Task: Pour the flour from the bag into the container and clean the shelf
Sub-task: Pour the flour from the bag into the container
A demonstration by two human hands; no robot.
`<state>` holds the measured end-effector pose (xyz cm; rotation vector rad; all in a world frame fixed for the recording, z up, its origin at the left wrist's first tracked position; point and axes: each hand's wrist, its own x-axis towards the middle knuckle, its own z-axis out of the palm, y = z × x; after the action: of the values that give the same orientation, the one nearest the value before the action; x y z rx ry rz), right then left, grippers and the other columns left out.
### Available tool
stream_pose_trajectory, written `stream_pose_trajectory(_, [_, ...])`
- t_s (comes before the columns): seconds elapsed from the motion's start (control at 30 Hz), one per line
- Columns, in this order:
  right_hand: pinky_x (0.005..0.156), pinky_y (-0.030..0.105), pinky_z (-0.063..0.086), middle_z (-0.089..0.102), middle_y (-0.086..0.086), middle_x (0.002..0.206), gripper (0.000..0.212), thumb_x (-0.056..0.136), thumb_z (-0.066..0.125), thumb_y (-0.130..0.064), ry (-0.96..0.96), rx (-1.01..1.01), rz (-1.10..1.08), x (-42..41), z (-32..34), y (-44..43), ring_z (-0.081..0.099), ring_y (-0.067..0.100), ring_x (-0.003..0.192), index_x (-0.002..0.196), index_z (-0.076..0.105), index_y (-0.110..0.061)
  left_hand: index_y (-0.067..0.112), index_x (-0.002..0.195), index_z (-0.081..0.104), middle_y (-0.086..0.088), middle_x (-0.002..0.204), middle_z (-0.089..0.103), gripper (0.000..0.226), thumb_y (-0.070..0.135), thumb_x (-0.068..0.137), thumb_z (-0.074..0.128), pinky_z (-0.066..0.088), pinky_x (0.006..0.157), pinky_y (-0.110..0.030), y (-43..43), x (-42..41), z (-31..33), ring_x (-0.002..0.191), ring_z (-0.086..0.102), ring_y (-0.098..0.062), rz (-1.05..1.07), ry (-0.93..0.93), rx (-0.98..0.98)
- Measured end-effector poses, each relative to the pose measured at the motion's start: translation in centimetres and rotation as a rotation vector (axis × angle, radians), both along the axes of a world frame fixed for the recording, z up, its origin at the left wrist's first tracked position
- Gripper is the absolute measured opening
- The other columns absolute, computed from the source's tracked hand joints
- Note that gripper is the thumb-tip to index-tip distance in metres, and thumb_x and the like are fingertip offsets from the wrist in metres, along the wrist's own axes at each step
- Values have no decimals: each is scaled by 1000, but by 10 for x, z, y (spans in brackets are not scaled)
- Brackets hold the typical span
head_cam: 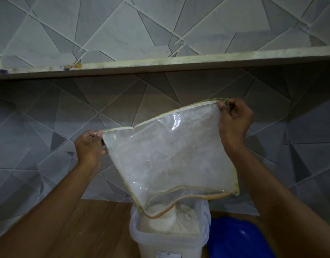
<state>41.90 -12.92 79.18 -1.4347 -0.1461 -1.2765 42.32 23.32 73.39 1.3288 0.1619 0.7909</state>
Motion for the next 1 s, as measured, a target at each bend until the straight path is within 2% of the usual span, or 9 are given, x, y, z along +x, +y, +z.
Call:
stream_pose_trajectory(0.13, [68, 20, 49, 59, -8, 74, 6, 89, 71, -10, -51, 6, 0, 0, 4, -3, 56, 3, 71, 86, 66, -11, 21, 77, 55, -8, 87, 66, 23, 15, 99, 61, 62, 61, -35, 0, 1, -1, 77, 68, -23, -20, 2, -13])
stream_pose_trajectory(0.27, [64, 17, 44, 55, -13, 70, 12, 89, 71, -8, -67, -59, 33, 0, 5, 2, 51, 0, 67, 83, 62, -15, 21, 76, 56, -6, 85, 66, 25, 12, 100, 59, 58, 75, -41, -3, 3, 0, 81, 65, -25, -15, -18, -61])
stream_pose_trajectory(0.4, [62, 15, 43, 54, -13, 68, 14, 88, 72, -6, -69, -76, 46, -1, 9, 1, 51, -4, 63, 82, 63, -14, 19, 75, 53, -5, 81, 63, 28, 9, 101, 56, 57, 67, -34, -2, 3, -1, 74, 64, -19, -39, -53, -94])
stream_pose_trajectory(0.53, [64, 26, 47, 57, -6, 71, 8, 88, 71, -7, -103, -13, 33, 2, 10, -1, 54, 2, 67, 83, 65, -7, 19, 76, 52, -5, 80, 62, 28, 8, 101, 55, 57, 67, -35, -4, 4, 0, 70, 64, -17, -85, -83, -120])
stream_pose_trajectory(0.63, [63, 16, 45, 57, -9, 70, 8, 88, 71, -4, -89, -84, 71, 3, 10, 1, 52, -2, 65, 84, 65, -8, 17, 76, 53, -6, 80, 61, 27, 5, 100, 55, 57, 67, -33, -2, 7, 0, 70, 63, -15, -75, -96, -166])
stream_pose_trajectory(0.73, [64, 16, 44, 56, -11, 70, 11, 88, 70, -4, -118, 3, 61, 6, 9, 1, 52, -4, 65, 83, 64, -12, 17, 77, 53, -8, 85, 62, 26, 5, 100, 55, 57, 70, -37, -3, 10, -1, 76, 64, -20, -106, -95, -172])
stream_pose_trajectory(0.83, [62, 14, 43, 55, -13, 69, 16, 88, 70, -3, -85, -81, 105, 7, 8, 3, 51, -5, 64, 81, 62, -15, 16, 78, 53, -7, 82, 62, 26, 3, 100, 55, 58, 62, -28, -4, 13, -2, 67, 65, -14, -90, -111, -214])
stream_pose_trajectory(0.93, [62, 16, 42, 54, -12, 68, 11, 88, 70, -3, -116, -9, 74, 9, 7, 2, 49, -5, 63, 82, 63, -11, 17, 79, 55, -8, 85, 64, 24, 6, 100, 56, 60, 68, -34, -3, 15, -3, 73, 66, -18, -103, -101, -209])
stream_pose_trajectory(1.0, [62, 15, 42, 55, -9, 69, 13, 87, 70, -3, -97, -88, 113, 9, 8, 1, 50, -4, 64, 81, 63, -12, 16, 78, 55, -5, 81, 67, 25, 3, 100, 55, 60, 66, -31, -4, 15, -3, 71, 67, -17, -98, -111, -225])
